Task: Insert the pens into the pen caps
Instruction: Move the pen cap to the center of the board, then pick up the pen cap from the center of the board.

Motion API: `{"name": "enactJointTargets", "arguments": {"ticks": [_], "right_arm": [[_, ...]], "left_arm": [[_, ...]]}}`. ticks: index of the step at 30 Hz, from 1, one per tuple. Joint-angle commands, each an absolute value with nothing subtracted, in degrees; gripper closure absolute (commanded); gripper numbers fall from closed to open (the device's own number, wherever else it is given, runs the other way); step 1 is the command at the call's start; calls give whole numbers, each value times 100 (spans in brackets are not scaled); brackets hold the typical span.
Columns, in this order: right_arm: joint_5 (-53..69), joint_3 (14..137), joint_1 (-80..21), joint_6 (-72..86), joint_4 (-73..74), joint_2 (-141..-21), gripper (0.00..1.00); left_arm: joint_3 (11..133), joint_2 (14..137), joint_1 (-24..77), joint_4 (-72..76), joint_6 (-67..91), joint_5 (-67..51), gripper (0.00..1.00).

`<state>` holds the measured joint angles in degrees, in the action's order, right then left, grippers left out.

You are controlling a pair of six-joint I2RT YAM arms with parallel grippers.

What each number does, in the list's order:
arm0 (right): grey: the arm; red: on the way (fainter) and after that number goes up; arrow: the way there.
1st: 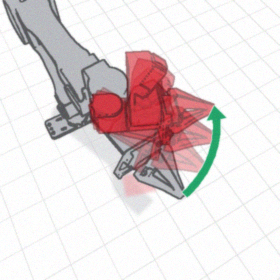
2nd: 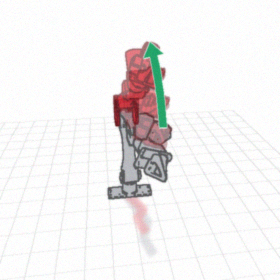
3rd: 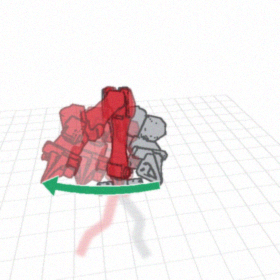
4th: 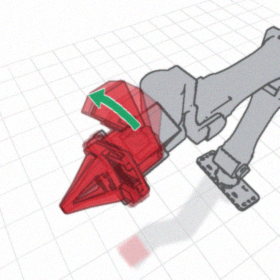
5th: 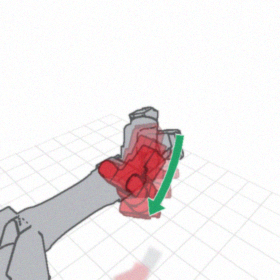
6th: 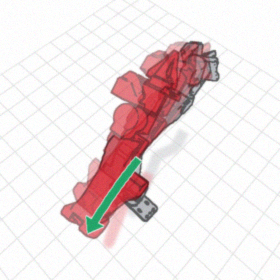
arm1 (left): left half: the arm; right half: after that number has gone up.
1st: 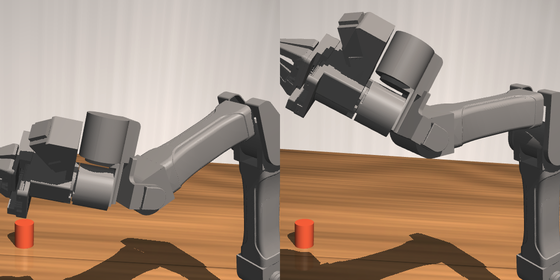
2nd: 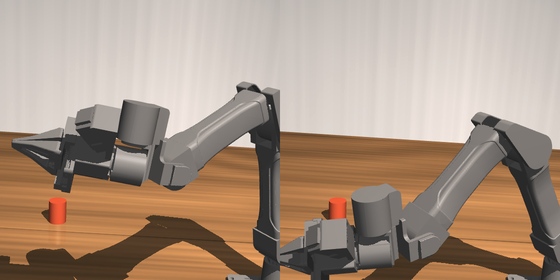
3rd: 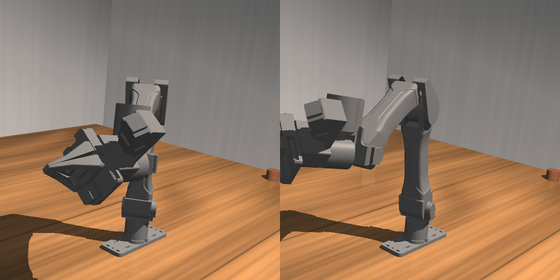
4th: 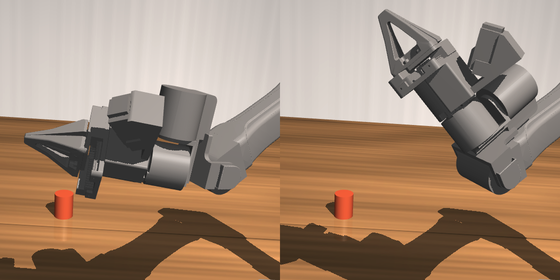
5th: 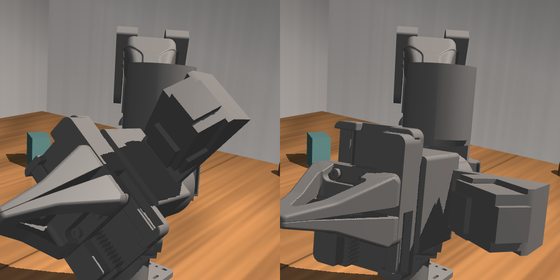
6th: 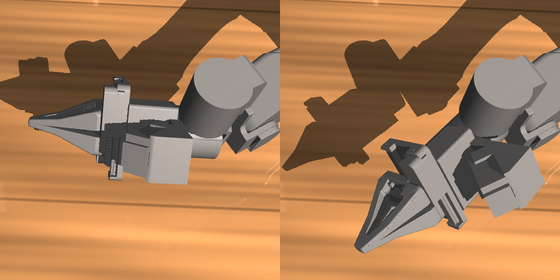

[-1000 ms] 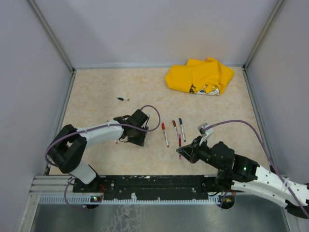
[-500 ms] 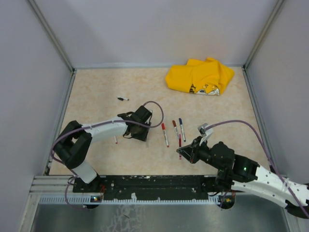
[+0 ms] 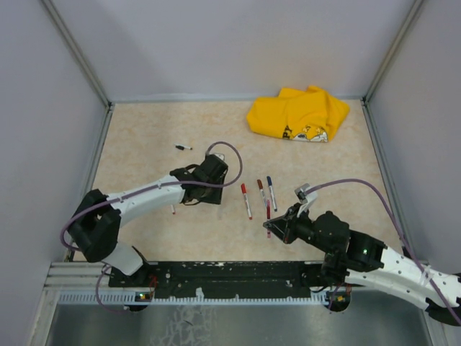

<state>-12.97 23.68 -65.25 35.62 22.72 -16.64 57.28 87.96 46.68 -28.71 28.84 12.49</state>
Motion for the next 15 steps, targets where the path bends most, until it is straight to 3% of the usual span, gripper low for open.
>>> {"name": "enactJointTargets", "arguments": {"ticks": [1,15], "right_arm": [[-1322,2500,-6547,3551,1971,-1771,100],[-1284,2479,-6543,3574,1928,-1825,100]], "left_arm": [[6029,9128,4898,-3191,3359,1274,57],[6256,9879,5189,-3546,3560,1290,56]]}}
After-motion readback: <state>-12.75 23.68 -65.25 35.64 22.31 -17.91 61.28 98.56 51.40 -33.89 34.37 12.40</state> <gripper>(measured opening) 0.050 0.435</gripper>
